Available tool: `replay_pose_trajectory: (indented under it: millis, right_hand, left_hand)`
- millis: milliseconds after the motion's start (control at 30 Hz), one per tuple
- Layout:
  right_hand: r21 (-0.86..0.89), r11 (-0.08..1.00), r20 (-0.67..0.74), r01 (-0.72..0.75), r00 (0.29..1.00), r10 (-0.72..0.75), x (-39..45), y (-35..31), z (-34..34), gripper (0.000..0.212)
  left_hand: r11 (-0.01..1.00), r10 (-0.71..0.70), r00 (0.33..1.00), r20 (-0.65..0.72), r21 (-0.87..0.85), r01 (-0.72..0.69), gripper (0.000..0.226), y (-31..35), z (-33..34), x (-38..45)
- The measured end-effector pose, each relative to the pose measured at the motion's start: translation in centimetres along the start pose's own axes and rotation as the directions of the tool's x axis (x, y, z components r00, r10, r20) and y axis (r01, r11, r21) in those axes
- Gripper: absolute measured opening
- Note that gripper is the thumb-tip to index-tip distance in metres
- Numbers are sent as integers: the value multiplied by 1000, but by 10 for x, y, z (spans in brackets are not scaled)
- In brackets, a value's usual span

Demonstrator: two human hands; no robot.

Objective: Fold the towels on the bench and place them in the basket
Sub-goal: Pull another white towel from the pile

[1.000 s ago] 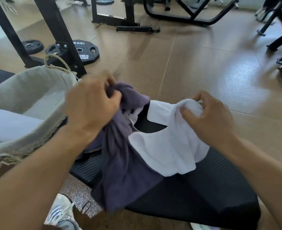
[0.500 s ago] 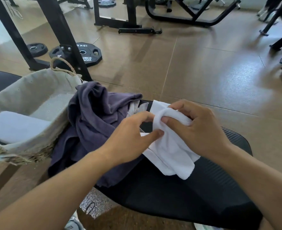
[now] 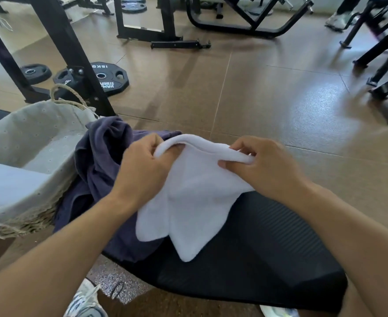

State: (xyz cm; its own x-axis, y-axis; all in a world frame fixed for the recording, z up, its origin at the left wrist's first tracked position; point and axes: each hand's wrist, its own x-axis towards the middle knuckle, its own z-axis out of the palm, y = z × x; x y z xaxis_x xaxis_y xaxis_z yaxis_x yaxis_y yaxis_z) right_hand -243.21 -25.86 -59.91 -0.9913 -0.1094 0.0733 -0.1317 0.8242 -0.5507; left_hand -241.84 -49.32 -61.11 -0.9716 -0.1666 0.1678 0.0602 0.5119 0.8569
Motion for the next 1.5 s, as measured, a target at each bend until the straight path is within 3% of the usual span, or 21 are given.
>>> replay_pose_trajectory:
  millis: [100, 167, 200, 267, 333, 367, 400, 467, 533, 567, 633, 767, 900, 1000, 1100, 1167, 1233, 1300, 1367, 1433, 1500]
  right_hand:
    - [-49, 998, 29, -44, 999, 45, 6, 8, -11, 24]
    - [-23, 998, 210, -60, 976, 63, 6, 10, -23, 22]
    - [45, 994, 358, -95, 931, 72, 5, 11, -29, 22]
    - [296, 905, 689, -305, 725, 19, 1, 13, -40, 23]
    - [415, 754, 839, -508, 534, -102, -2, 13, -51, 33]
    - [441, 701, 858, -560, 493, -145, -3, 13, -54, 32]
    - [467, 661, 854, -587, 492, -167, -3, 13, -55, 29]
    - [509, 636, 804, -580, 584, -111, -1, 10, -51, 20]
    - [447, 789, 628, -422, 776, 59, 5, 15, -36, 21]
    - [314, 898, 477, -308, 869, 132, 10, 20, -28, 22]
    - [23, 986, 267, -165, 951, 153, 19, 26, -15, 23]
    - [-48, 981, 214, -188, 958, 194, 31, 36, -3, 30]
    - [-153, 960, 55, -236, 968, 246, 42, 42, 7, 12]
    - [-208, 941, -11, -267, 963, 271, 46, 44, 4, 7]
    - [-258, 918, -83, -300, 954, 288, 47, 46, -9, 11]
    - [-308, 897, -73, -317, 948, 310, 47, 50, -11, 11]
    - [-352, 884, 1, -308, 944, 330, 46, 55, -8, 9]
    - [-358, 892, 127, -276, 932, 339, 45, 55, -4, 8]
    - [-330, 920, 268, -212, 913, 307, 43, 49, -3, 18]
    - [-187, 964, 435, -189, 864, 254, 36, 37, -1, 23]
    - [8, 964, 608, -267, 766, 207, 25, 21, 2, 21]
  left_hand:
    - [971, 92, 991, -100, 229, -67, 25, -3, -12, 6]
    - [910, 148, 985, -93, 403, -98, 28, -7, -15, 5]
    - [874, 208, 975, -80, 463, -149, 27, -10, -16, 4]
    - [761, 381, 924, -9, 570, -308, 18, -17, -15, 2]
    - [646, 479, 874, 78, 643, -411, 20, -25, -14, 0]
    - [631, 488, 866, 104, 644, -433, 25, -27, -13, 0]
    - [635, 491, 863, 121, 628, -449, 28, -27, -13, -1]
    - [657, 484, 865, 129, 600, -457, 28, -25, -13, -4]
    - [705, 404, 906, 124, 588, -395, 24, -22, -14, -8]
    - [730, 343, 931, 125, 589, -348, 20, -22, -15, -8]
    - [761, 227, 963, 143, 591, -267, 15, -25, -17, -7]
    - [765, 54, 981, 187, 624, -161, 24, -25, -24, 0]
    - [744, -111, 946, 303, 656, -123, 25, -25, -35, 11]
    - [797, -57, 928, 369, 577, -180, 27, -32, -42, 13]
    - [792, 134, 944, 302, 540, -285, 31, -36, -45, 14]
    - [817, 196, 956, 219, 502, -283, 28, -36, -47, 15]
    - [876, 152, 972, 180, 430, -217, 20, -35, -47, 12]
    - [929, 26, 980, 197, 356, -97, 13, -32, -47, 12]
    - [975, -179, 950, 257, 177, 136, 36, -27, -46, 12]
    - [911, -335, 875, 349, -116, 395, 43, -15, -44, 11]
    - [846, -344, 854, 391, -264, 462, 42, -8, -41, 8]
